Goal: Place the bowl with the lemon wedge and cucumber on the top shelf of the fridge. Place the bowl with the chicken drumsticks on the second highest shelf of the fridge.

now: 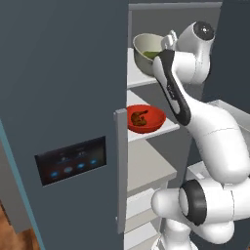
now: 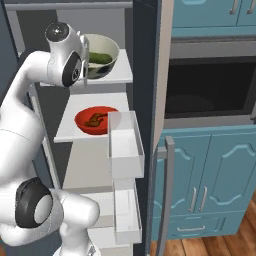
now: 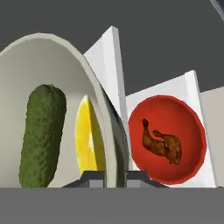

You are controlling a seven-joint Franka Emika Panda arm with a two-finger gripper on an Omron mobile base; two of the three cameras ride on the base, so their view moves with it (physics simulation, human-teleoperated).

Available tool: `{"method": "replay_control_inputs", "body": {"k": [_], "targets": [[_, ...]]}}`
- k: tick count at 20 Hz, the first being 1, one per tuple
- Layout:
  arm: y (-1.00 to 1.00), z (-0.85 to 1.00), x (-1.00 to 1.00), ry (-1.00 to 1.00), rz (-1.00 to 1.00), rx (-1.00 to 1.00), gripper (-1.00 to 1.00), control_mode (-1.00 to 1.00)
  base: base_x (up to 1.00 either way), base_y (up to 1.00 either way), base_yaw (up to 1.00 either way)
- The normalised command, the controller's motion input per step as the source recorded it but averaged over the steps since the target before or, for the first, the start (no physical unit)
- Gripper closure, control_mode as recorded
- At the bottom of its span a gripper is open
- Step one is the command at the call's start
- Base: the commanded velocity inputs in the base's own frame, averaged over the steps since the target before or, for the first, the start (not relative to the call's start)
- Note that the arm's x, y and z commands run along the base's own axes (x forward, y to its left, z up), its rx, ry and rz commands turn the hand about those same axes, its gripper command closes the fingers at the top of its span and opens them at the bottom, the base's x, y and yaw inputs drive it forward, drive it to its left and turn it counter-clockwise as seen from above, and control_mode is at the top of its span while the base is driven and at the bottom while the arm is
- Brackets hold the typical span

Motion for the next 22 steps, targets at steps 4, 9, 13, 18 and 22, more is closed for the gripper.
{"method": "replay_control_inputs", "body": {"k": [4, 9, 13, 18, 22], "targets": [[0.17, -0.03, 0.97, 0.08, 0.13, 0.00, 1.00, -1.00, 0.00, 0.00, 0.00], [0.46, -0.13, 0.98, 0.10, 0.19, -0.03, 1.00, -1.00, 0.00, 0.00, 0.00], [0.34, -0.04, 0.34, 0.01, -0.04, -0.02, -1.00, -1.00, 0.00, 0.00, 0.00], [0.19, -0.01, -0.86, -0.26, 0.00, -0.01, -1.00, -1.00, 0.00, 0.00, 0.00], [0.17, 0.03, -1.00, -0.45, -0.04, -0.01, -1.00, -1.00, 0.00, 0.00, 0.00]]}}
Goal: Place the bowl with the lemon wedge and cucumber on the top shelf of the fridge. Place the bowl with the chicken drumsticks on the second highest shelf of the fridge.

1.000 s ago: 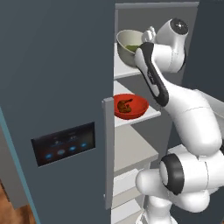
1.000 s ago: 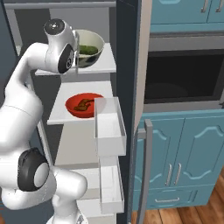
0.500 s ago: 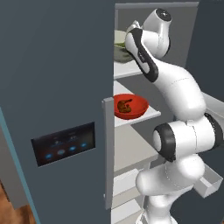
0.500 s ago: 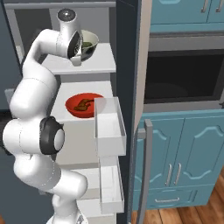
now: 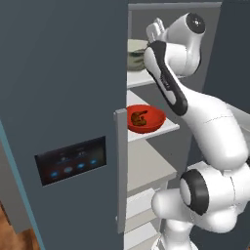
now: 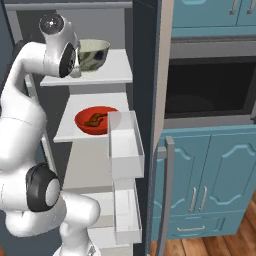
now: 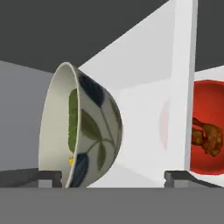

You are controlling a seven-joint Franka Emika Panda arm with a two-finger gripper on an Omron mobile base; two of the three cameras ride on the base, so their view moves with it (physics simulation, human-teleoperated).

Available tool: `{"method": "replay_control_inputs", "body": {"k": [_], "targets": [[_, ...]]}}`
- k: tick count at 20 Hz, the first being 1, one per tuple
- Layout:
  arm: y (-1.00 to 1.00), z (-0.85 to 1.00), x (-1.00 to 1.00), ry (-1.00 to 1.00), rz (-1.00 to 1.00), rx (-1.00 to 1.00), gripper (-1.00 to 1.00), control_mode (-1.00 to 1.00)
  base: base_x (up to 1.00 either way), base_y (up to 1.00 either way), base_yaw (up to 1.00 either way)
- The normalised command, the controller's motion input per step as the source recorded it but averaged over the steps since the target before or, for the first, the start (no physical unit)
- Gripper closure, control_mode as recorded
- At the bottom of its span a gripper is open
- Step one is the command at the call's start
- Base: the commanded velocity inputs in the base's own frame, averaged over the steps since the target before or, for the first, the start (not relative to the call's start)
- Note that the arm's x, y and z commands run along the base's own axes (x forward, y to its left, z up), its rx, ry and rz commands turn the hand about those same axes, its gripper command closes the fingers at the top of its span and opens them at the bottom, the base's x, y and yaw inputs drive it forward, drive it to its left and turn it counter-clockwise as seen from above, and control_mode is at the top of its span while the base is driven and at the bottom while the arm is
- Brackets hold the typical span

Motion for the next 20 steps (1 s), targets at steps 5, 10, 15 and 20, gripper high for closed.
{"method": "replay_control_inputs", "body": {"k": [5, 10, 15, 20], "targets": [[0.03, 0.07, -1.00, -0.31, -0.10, 0.00, -1.00, -1.00, 0.00, 0.00, 0.00], [0.00, 0.11, -1.00, -0.02, -0.13, 0.00, -1.00, -1.00, 0.00, 0.00, 0.00], [-0.05, 0.01, -1.00, -0.03, -0.10, 0.00, -1.00, -1.00, 0.00, 0.00, 0.00], [-0.28, 0.22, -1.00, -0.07, -0.05, 0.00, -1.00, -1.00, 0.00, 0.00, 0.00]]}}
